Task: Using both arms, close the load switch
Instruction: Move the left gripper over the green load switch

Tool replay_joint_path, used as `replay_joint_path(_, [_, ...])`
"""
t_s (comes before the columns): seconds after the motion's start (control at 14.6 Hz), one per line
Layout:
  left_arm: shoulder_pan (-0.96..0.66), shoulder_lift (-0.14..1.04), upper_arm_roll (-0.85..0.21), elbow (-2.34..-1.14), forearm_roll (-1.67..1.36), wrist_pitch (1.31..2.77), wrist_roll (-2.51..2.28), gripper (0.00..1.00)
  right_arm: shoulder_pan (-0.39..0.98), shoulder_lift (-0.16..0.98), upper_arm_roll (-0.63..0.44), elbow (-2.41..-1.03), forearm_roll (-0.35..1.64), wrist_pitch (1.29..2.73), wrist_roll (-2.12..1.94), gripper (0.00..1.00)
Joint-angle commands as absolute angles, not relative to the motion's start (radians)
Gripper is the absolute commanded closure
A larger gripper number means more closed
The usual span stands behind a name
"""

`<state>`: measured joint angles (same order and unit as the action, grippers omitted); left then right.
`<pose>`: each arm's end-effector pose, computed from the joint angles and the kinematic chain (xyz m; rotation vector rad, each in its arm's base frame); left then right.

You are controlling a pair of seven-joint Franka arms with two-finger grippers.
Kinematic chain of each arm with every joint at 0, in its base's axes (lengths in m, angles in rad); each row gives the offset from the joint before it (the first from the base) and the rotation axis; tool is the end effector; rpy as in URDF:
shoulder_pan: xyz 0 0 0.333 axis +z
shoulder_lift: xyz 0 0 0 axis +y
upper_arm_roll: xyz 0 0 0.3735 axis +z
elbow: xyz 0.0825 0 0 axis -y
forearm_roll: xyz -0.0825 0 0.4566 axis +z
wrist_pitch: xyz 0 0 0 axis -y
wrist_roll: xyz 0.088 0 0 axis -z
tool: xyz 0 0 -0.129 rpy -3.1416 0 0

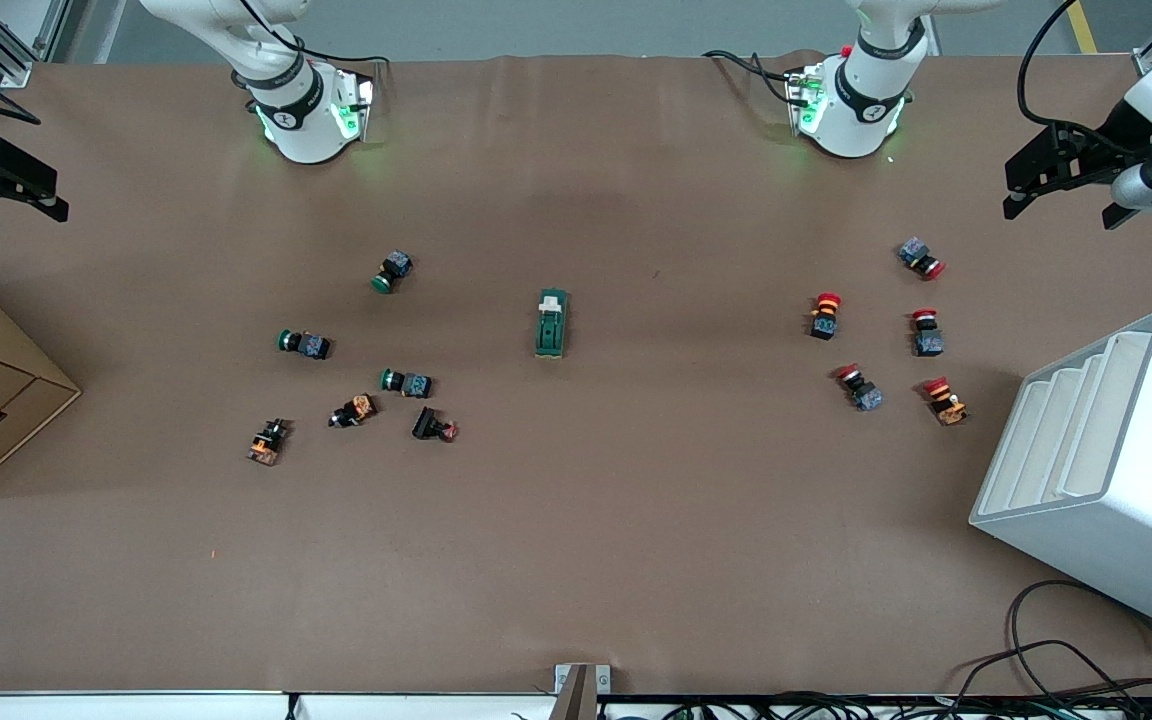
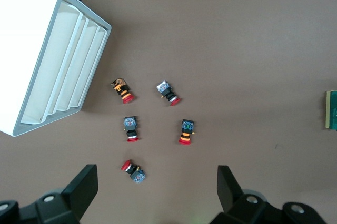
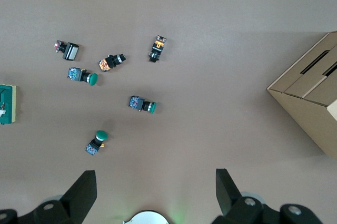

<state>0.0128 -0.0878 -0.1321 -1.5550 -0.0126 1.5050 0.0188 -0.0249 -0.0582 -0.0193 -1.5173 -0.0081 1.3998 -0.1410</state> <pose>0.5833 -0.0758 0.7155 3.1306 -0.2177 0.0580 0.5848 -0.0274 0.7096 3.1352 0.1502 -0.0937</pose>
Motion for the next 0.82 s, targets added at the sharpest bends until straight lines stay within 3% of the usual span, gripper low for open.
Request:
replay_joint_path(0.0, [0.017,-0.089,-0.135,-1.546,-0.015,1.505,0.028,0.00,-0.029,-0.092,-0.018,-1.559,-0.002,1.414,-0.149,0.00])
replay_joint_path(0.41, [-0.003,0.015,-0.169,-1.511,-0.034,1.541,0.011,0.00,-0.029,-0.092,-0.018,-1.559,-0.002,1.414,-0.149,0.00])
replay_joint_path(0.75, [-0.018,0.119,-0.354,-1.537,-0.035,1.713,-0.168,0.00,-0.028,-0.092,-0.018,-1.559,-0.002,1.414,-0.149,0.00])
